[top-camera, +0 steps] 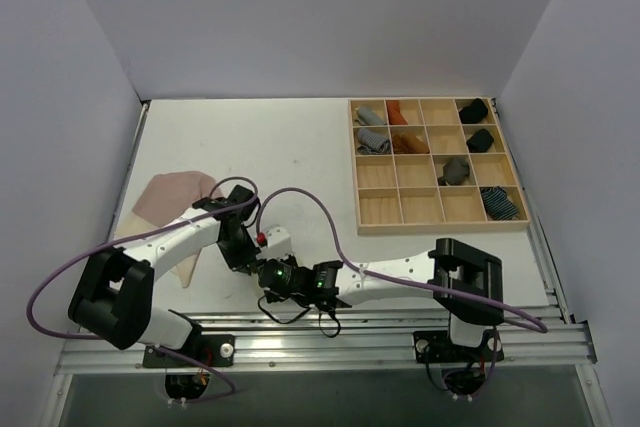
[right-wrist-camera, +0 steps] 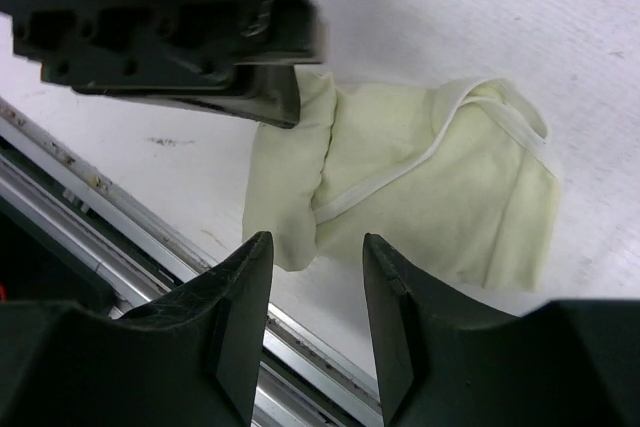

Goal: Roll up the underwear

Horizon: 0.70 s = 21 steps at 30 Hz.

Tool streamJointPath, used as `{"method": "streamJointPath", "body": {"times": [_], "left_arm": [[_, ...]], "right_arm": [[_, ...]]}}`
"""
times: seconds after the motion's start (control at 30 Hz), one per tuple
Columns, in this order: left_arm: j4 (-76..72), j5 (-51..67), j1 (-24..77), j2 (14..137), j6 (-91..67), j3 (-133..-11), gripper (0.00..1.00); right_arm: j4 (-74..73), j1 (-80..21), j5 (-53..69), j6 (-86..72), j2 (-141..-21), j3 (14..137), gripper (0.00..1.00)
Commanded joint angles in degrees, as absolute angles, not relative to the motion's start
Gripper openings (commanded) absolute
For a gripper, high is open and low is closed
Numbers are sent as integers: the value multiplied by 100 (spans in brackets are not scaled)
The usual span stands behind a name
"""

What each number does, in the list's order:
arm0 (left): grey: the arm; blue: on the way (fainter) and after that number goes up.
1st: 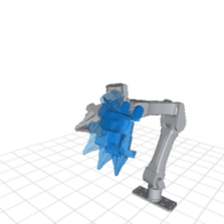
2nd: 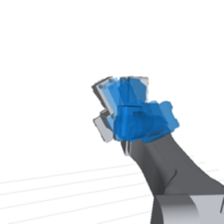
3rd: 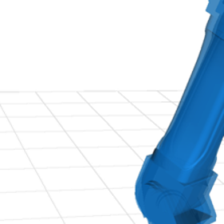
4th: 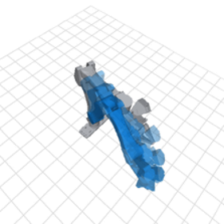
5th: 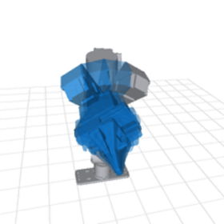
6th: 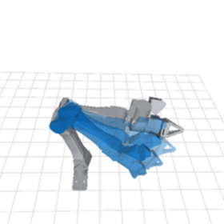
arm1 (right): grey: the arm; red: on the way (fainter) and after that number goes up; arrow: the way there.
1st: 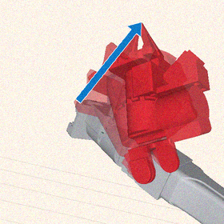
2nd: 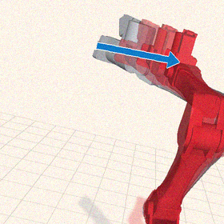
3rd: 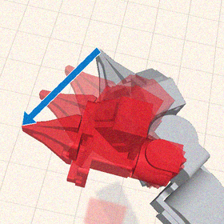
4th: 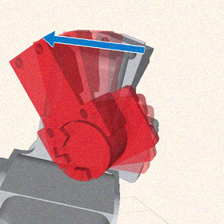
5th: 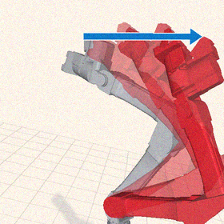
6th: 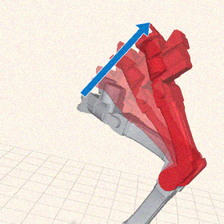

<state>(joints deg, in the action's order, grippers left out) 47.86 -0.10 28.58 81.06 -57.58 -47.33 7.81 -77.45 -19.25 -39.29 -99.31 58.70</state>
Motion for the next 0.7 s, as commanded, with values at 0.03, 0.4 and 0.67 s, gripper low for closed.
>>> {"method": "streamJointPath", "body": {"times": [0.03, 0.4, 0.67], "left_arm": [[5387, -316, 2909, 8323, -5915, -5089, 2], [5537, -334, 2962, 8657, -5985, -5291, 2], [5572, -351, 2971, 8789, -5977, -5335, 2]], "right_arm": [[615, -7971, -2250, -3297, -10309, 6213, 37], [27, -8271, -2900, -2821, -11223, 7347, 38], [-202, -8341, -2927, -2663, -11426, 7655, 39]]}}
